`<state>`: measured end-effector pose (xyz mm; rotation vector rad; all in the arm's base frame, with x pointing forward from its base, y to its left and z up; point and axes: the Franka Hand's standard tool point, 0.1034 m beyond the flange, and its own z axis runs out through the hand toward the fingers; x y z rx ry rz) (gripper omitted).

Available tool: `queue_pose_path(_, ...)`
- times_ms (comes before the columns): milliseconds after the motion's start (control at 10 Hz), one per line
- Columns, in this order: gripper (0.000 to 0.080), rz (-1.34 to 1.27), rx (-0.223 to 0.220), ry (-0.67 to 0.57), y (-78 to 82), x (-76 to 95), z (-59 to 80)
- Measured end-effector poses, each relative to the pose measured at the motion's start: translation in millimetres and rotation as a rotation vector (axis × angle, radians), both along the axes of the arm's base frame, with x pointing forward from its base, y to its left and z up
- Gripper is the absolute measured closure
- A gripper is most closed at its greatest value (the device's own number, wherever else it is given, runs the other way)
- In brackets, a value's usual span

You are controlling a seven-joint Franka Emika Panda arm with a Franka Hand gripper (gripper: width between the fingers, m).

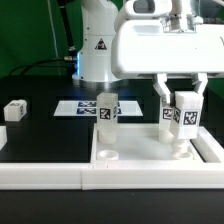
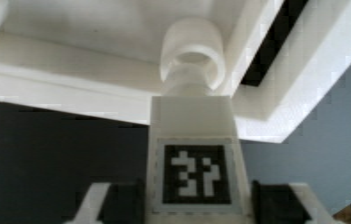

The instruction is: Assemble square table

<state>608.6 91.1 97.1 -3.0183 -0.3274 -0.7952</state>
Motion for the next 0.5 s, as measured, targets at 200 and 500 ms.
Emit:
queue_pose_path(200, 0.0509, 0.001, -0.001, 0.006, 0.6, 0.0, -6.3)
queue_pose_path(500, 0.0509, 0.004, -0.003, 0.012, 2.4, 0.7, -12.4)
